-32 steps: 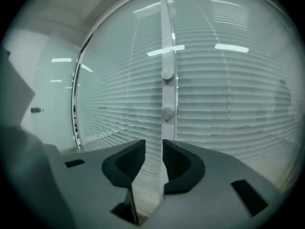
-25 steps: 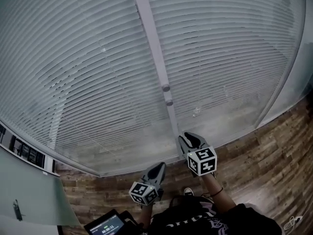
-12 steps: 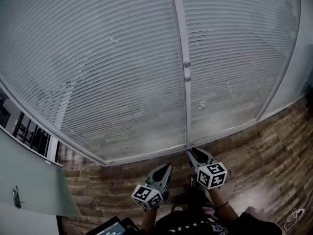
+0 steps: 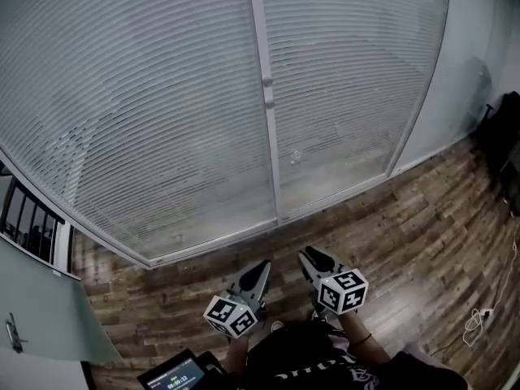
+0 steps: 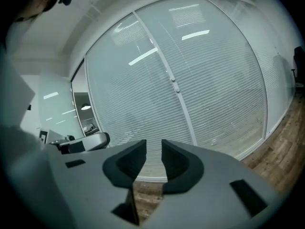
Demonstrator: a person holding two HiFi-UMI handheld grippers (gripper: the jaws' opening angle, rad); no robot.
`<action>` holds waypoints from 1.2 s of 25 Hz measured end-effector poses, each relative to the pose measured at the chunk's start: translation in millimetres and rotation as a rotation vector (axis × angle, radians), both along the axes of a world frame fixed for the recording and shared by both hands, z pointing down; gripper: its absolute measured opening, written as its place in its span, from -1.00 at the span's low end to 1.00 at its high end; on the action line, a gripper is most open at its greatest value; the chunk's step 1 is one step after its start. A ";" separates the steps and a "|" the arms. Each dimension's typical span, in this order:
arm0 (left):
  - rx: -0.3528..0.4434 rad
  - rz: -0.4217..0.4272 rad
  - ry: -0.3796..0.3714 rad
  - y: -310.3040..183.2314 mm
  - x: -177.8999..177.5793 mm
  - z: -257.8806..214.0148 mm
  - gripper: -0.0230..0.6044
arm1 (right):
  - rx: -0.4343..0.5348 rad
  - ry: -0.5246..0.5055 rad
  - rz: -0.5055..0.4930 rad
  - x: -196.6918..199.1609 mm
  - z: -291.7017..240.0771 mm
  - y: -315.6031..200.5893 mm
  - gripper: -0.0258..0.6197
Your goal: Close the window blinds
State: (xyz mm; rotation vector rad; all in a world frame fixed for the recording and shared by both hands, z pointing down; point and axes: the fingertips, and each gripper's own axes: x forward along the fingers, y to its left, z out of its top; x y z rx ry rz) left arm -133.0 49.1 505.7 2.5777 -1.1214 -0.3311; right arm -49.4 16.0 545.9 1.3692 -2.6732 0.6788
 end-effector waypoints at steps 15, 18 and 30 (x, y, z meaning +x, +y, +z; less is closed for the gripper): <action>0.007 -0.075 -0.034 119.9 128.3 -2.0 -0.91 | 0.004 -0.020 -0.058 138.1 -4.0 137.2 -0.58; -0.012 -0.076 -0.032 151.0 167.7 7.2 -0.91 | 0.000 -0.016 -0.075 171.7 2.7 164.5 -0.58; -0.028 -0.057 -0.062 212.0 257.4 19.2 -0.91 | 0.039 -0.004 -0.141 236.6 4.5 220.4 -0.58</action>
